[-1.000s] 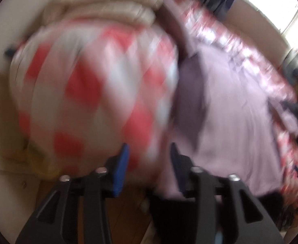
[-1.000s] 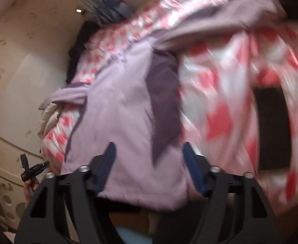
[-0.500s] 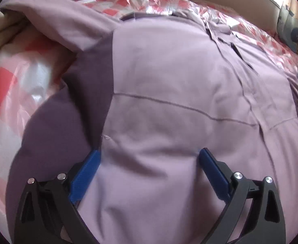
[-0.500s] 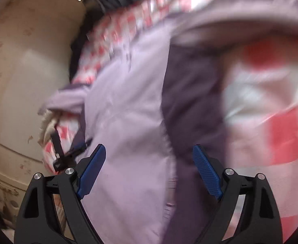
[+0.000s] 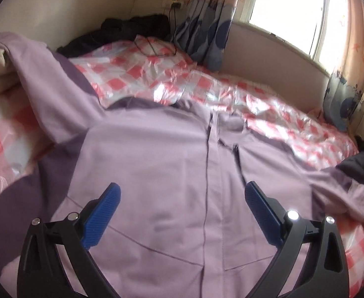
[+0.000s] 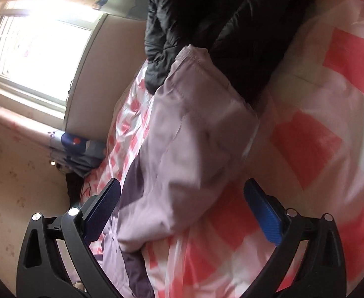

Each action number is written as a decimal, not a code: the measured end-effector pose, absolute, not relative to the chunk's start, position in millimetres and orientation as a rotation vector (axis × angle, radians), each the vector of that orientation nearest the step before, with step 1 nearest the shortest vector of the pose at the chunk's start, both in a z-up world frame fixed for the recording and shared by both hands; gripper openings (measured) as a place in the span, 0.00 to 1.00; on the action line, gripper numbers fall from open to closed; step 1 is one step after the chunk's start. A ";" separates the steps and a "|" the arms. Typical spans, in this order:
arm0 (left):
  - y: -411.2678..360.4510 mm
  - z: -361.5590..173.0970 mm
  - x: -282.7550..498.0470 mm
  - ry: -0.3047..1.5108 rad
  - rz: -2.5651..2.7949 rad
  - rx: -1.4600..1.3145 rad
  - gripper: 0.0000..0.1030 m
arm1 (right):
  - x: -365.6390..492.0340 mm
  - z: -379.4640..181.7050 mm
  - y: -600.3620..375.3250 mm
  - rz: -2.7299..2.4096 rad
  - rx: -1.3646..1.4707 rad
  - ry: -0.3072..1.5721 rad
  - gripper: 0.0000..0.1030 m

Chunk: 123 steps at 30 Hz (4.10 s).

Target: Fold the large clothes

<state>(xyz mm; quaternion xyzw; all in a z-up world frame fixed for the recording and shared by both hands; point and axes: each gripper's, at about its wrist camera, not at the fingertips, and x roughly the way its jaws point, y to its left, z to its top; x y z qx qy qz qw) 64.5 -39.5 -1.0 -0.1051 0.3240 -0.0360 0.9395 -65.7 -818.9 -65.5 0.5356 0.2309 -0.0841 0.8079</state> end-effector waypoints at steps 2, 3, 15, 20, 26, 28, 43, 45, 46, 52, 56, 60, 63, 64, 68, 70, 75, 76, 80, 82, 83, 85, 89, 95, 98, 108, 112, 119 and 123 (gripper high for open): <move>-36.0 -12.5 72.8 0.707 -0.082 -0.234 0.93 | -49.3 -69.2 -815.8 -0.175 1.140 0.478 0.78; -34.6 -12.5 74.0 0.706 -0.073 -0.248 0.93 | -41.9 -65.7 -815.0 -0.183 1.116 0.468 0.55; -49.3 -8.8 62.6 0.639 -0.077 -0.153 0.93 | -28.7 -48.5 -822.2 -0.213 1.142 0.319 0.70; -56.1 -6.4 60.1 0.622 -0.084 -0.116 0.93 | -28.0 -67.9 -828.3 -0.220 1.174 0.301 0.51; -61.6 -5.0 57.2 0.609 -0.073 -0.071 0.93 | -36.0 -51.2 -822.5 -0.243 1.097 0.254 0.21; -63.2 -4.8 56.8 0.608 -0.072 -0.063 0.93 | -38.0 -38.8 -817.8 -0.235 1.074 0.236 0.21; -58.0 -1.8 53.2 0.600 -0.068 -0.108 0.93 | 25.4 94.4 -716.9 -0.025 0.823 0.170 0.21; -57.6 -2.0 51.4 0.603 -0.070 -0.126 0.93 | 41.7 110.2 -695.1 0.003 0.792 0.176 0.21; -57.5 -2.5 50.7 0.608 -0.075 -0.137 0.93 | 49.9 117.0 -682.8 0.021 0.777 0.181 0.21; -62.4 1.3 41.7 0.617 -0.127 -0.187 0.93 | 107.4 158.7 -602.0 0.102 0.718 0.210 0.21; -55.7 8.7 39.3 0.611 -0.121 -0.219 0.93 | 146.8 190.2 -538.8 0.148 0.656 0.227 0.21; -39.6 5.4 46.2 0.647 -0.093 -0.290 0.93 | 172.1 212.9 -485.5 0.201 0.611 0.234 0.21; -26.2 4.5 49.1 0.658 -0.066 -0.339 0.93 | 189.4 223.3 -445.8 0.243 0.588 0.246 0.21; -22.7 5.5 49.1 0.654 -0.062 -0.349 0.93 | 193.9 225.5 -435.2 0.256 0.583 0.249 0.21; -8.9 11.0 50.3 0.641 -0.038 -0.386 0.93 | 212.0 231.1 -383.3 0.314 0.559 0.267 0.21; -2.1 9.6 52.6 0.651 -0.021 -0.409 0.93 | 220.5 229.9 -358.7 0.341 0.545 0.280 0.21; 4.6 5.8 58.3 0.679 0.004 -0.422 0.93 | 234.9 211.9 -320.8 0.390 0.526 0.320 0.21; 4.2 5.8 59.2 0.683 0.008 -0.412 0.93 | 239.6 206.7 -309.3 0.403 0.525 0.333 0.21; 5.3 7.5 61.1 0.685 0.033 -0.377 0.93 | 250.4 184.7 -282.7 0.444 0.527 0.376 0.21; 7.9 7.2 62.9 0.691 0.044 -0.377 0.93 | 257.2 173.0 -262.3 0.467 0.519 0.404 0.21; 9.3 6.5 63.6 0.696 0.048 -0.380 0.93 | 259.6 166.9 -253.0 0.477 0.511 0.417 0.21; 11.4 4.7 64.8 0.708 0.052 -0.388 0.93 | 262.8 154.2 -237.3 0.495 0.493 0.442 0.21; 9.8 3.5 66.1 0.719 0.051 -0.376 0.93 | 267.9 130.6 -202.1 0.525 0.454 0.488 0.21; 6.5 2.5 65.9 0.731 0.047 -0.368 0.93 | 275.2 95.8 -167.1 0.547 0.423 0.558 0.21; 7.0 -0.2 67.7 0.748 0.049 -0.373 0.93 | 281.8 80.1 -153.6 0.551 0.408 0.595 0.21; 13.6 -7.8 69.1 0.785 0.068 -0.410 0.93 | 309.5 27.5 -125.5 0.532 0.357 0.703 0.21; 10.0 -8.9 67.5 0.788 0.066 -0.402 0.93 | 314.1 10.8 -117.9 0.529 0.327 0.734 0.21; 7.6 -7.9 65.7 0.786 0.067 -0.393 0.93 | 324.2 -16.7 -108.9 0.535 0.304 0.798 0.25; 7.6 -8.3 65.9 0.790 0.066 -0.396 0.93 | 331.4 -30.0 -105.4 0.519 0.313 0.821 0.33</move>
